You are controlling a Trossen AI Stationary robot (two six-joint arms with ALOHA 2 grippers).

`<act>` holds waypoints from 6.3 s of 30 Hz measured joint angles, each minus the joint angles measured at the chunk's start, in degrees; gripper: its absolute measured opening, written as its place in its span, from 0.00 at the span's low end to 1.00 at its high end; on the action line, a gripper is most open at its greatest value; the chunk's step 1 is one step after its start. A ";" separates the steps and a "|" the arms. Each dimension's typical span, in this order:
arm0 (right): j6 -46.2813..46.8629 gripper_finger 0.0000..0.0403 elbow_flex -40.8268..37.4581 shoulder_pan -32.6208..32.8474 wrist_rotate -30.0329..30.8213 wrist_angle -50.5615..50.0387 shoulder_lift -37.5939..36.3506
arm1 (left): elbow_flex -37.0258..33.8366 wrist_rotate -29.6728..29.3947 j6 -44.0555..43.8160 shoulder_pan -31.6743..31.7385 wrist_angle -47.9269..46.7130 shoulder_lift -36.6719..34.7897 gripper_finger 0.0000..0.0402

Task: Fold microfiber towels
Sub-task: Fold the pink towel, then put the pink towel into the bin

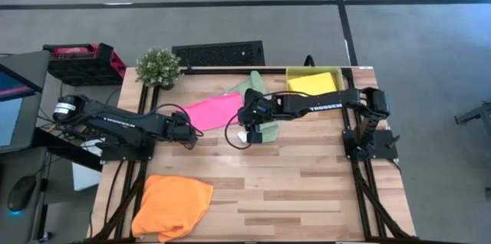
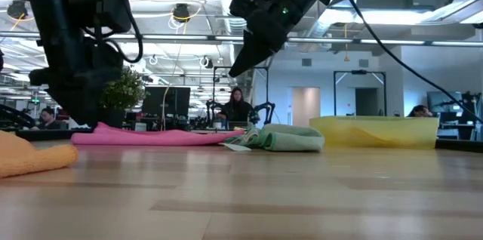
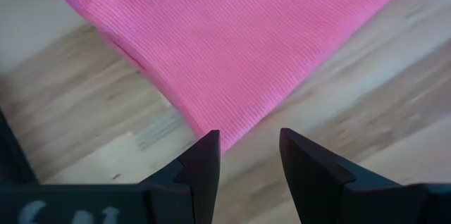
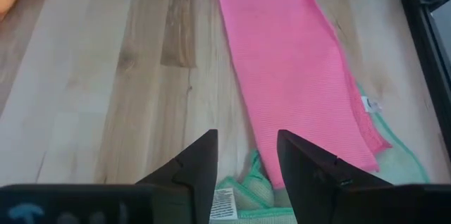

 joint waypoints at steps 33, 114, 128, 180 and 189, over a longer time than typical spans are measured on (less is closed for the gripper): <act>0.04 0.42 0.02 -0.04 0.10 -0.80 0.04 | -10.20 -2.62 1.54 1.29 12.03 -0.12 0.04; 4.12 0.42 0.04 -5.43 1.89 -19.43 -10.47 | 36.88 8.76 57.31 16.73 7.68 35.51 0.37; 4.08 0.42 0.04 -5.45 1.89 -19.27 -10.43 | 36.12 1.50 61.80 21.25 17.31 37.53 0.36; -20.44 0.42 4.38 0.15 10.56 12.20 18.77 | 27.09 -12.71 32.70 -4.67 -1.55 9.14 0.36; -20.01 0.42 4.59 -0.94 10.70 10.16 18.95 | 27.09 -12.80 32.70 -4.67 -2.55 9.14 0.36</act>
